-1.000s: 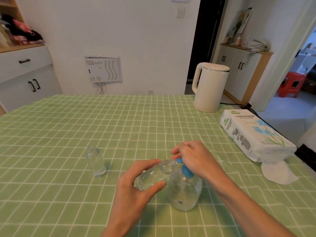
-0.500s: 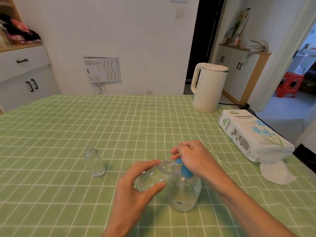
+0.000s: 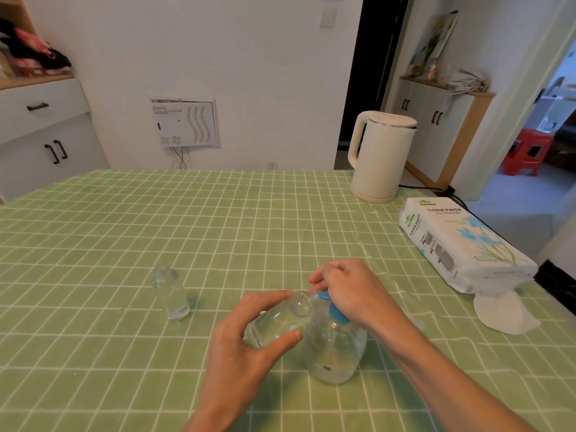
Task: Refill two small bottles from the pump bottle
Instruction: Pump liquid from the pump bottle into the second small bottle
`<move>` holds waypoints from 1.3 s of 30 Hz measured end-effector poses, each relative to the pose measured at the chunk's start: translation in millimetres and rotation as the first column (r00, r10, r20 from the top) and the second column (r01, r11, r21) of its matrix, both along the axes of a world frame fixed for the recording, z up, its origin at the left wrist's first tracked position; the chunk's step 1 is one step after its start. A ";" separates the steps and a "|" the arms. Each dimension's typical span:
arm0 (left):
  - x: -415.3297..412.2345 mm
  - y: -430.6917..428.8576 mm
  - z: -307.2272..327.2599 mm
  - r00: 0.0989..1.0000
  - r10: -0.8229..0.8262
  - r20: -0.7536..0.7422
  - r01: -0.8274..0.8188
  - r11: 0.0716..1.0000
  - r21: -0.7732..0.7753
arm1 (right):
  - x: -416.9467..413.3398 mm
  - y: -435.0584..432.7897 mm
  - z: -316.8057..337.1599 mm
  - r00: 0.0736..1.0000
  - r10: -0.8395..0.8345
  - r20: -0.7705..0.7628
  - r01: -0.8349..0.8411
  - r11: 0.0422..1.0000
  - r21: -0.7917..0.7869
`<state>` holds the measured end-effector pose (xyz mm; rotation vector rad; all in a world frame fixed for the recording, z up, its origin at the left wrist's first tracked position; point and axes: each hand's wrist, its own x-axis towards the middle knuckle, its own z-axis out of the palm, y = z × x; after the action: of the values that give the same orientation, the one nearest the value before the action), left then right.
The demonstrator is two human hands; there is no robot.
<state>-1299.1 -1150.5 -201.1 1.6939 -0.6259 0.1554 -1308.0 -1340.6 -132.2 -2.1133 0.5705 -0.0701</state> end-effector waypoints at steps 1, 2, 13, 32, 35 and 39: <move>-0.4 -0.3 -0.1 1.000 -0.003 0.005 0.003 1.000 0.004 | -0.4 0.3 0.7 1.000 -0.003 -0.003 0.003 1.000 -0.002; -0.9 -0.4 -0.1 1.000 -0.005 0.011 0.005 1.000 0.006 | -0.8 0.3 1.4 1.000 -0.005 -0.004 0.005 1.000 -0.006; 0.3 0.8 0.5 1.000 -0.006 -0.009 0.006 1.000 -0.015 | 2.3 -4.6 4.2 1.000 0.010 0.012 -0.010 1.000 -0.019; 0.4 0.6 1.0 1.000 0.000 0.005 0.000 1.000 -0.021 | 1.8 -5.4 5.3 1.000 0.018 0.019 -0.018 1.000 -0.012; 1.2 0.1 -0.2 1.000 -0.009 0.006 0.009 1.000 -0.028 | 2.0 -4.8 3.0 1.000 0.020 0.023 -0.020 1.000 0.018; 1.8 -1.1 -2.8 1.000 -0.020 0.010 0.020 0.999 -0.032 | 1.1 -2.0 -1.1 1.000 0.010 0.014 -0.010 0.999 0.032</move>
<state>-1297.3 -1151.6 -203.9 1.6561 -0.6439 0.1587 -1306.9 -1342.6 -133.4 -2.0826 0.5489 -0.0697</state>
